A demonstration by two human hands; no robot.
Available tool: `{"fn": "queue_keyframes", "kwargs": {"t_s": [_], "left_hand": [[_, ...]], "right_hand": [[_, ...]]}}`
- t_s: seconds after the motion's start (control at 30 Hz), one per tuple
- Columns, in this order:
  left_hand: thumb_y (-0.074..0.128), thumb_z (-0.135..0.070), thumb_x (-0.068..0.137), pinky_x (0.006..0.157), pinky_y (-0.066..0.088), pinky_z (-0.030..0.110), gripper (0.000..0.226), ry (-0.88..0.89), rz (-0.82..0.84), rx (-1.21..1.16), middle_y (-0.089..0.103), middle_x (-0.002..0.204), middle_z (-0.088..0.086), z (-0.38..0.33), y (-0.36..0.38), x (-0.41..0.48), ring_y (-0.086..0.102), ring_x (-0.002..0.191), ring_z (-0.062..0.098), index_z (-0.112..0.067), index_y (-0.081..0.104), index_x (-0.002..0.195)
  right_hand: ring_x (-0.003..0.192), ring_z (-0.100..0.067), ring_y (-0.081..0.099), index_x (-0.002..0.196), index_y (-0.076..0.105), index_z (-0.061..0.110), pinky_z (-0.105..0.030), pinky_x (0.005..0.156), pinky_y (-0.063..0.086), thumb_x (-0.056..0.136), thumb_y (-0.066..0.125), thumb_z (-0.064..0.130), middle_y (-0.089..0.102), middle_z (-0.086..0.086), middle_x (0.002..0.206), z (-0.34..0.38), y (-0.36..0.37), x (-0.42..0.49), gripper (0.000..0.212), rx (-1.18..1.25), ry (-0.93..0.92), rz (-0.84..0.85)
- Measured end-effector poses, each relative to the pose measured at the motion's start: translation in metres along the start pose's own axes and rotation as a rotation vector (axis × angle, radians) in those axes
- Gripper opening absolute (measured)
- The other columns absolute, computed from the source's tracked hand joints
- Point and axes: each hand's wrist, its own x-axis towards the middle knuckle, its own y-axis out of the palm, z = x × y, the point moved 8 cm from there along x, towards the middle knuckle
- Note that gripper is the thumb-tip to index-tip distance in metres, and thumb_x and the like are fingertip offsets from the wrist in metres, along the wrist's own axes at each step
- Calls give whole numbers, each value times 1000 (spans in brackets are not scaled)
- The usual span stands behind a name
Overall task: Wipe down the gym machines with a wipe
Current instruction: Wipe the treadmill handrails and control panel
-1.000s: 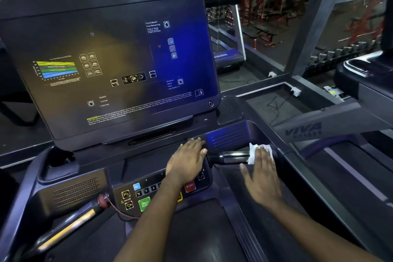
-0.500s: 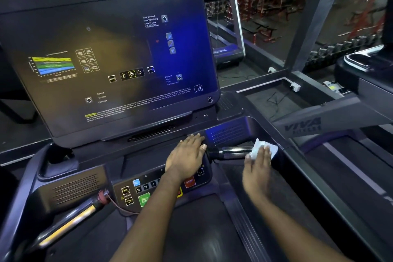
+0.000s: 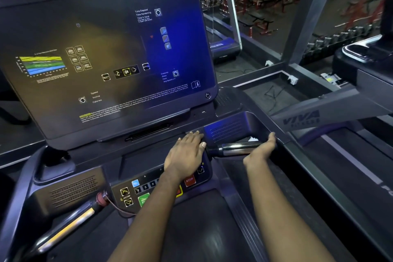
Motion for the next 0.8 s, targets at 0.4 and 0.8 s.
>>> {"fn": "queue_keyframes", "kwargs": {"t_s": [0.4,0.8], "left_hand": [[24,-43,109,126,13,39,50,-2,8,12,33,163,-4,2,3,2,21,153,14,-25,37,154],[24,-44,109,127,11,42,51,6,24,7,30,164,-4,2,5,5,18,154,14,-24,36,155]], "right_hand": [[92,-9,67,93,63,30,-28,89,49,100,47,53,70,10,98,13,-9,-10,29,165,-66,-9],[129,-12,51,139,53,24,-34,114,35,103,33,60,57,9,134,-16,1,-47,56,197,-49,35]]}}
